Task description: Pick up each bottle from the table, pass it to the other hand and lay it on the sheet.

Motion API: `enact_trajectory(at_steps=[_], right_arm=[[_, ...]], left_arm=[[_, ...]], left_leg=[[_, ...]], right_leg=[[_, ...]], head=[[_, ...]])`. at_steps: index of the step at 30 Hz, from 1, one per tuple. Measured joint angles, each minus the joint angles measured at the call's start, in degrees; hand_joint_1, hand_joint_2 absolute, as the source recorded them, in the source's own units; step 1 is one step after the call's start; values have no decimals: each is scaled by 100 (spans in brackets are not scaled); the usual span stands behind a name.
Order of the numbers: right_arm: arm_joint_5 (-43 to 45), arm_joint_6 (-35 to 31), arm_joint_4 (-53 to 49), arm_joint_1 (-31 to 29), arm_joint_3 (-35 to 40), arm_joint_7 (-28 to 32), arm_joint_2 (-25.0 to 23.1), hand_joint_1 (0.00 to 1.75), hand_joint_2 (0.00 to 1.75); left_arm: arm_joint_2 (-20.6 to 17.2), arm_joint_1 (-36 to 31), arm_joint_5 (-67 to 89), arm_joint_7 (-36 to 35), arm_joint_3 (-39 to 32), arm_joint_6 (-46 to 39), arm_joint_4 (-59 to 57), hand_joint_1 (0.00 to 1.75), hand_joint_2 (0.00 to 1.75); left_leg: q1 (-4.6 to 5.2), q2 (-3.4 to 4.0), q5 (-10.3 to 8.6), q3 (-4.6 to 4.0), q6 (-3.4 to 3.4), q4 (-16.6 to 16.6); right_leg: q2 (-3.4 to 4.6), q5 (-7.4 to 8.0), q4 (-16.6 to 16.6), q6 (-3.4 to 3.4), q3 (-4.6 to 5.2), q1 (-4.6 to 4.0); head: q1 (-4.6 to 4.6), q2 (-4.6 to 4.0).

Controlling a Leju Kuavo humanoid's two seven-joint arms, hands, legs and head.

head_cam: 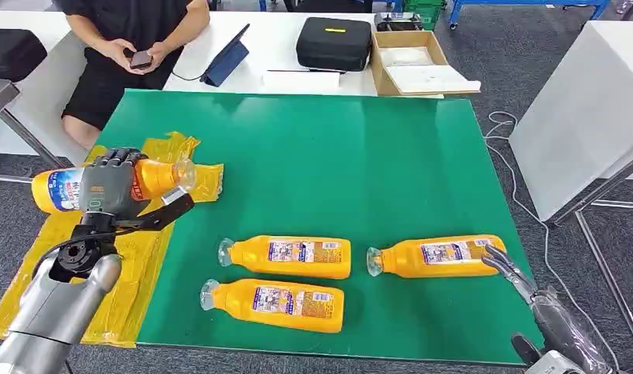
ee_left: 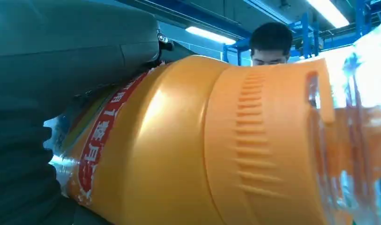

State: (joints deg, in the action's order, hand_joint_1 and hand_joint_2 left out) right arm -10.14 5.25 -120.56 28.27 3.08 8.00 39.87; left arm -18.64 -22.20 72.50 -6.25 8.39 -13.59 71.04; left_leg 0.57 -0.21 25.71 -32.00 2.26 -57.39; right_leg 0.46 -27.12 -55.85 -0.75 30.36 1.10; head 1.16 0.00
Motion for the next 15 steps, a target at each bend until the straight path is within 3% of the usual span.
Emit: enact_trajectory(at_steps=[6, 9, 11, 12, 15], right_arm=[[0, -5, 0, 18, 0, 0, 20, 0, 0], [-6, -7, 0, 19, 2, 0, 20, 0, 0], [-39, -20, -2, 19, 13, -13, 17, 0, 0], [-76, -37, -4, 19, 24, -24, 17, 0, 0], [-164, -72, -31, 22, 63, -65, 13, 0, 0]], left_arm=[[-4, 2, 0, 9, -18, -9, -74, 66, 175], [-4, 2, 0, 13, -26, -15, -98, 24, 175], [-4, 4, 15, 48, -26, -37, -129, 37, 175], [-4, 9, 17, 74, -24, -70, -151, 28, 175], [9, 7, 17, 199, -20, -221, -298, 31, 175]], left_leg=[[0, -1, 0, 1, 0, 0], [-1, 0, 0, 0, 0, 0], [0, -1, 0, 1, 0, 0], [-1, 0, 0, 0, 0, 0], [0, 0, 0, 2, 0, 0]], right_leg=[[0, 0, -1, 0, 0, 0], [0, 0, -1, 0, 0, 0], [0, 0, 0, 0, 0, 0], [0, 0, 0, 0, 0, 0], [1, 0, 0, 0, 2, 0]], head=[[0, 0], [0, 0], [0, 0], [-2, 0], [0, 0]])
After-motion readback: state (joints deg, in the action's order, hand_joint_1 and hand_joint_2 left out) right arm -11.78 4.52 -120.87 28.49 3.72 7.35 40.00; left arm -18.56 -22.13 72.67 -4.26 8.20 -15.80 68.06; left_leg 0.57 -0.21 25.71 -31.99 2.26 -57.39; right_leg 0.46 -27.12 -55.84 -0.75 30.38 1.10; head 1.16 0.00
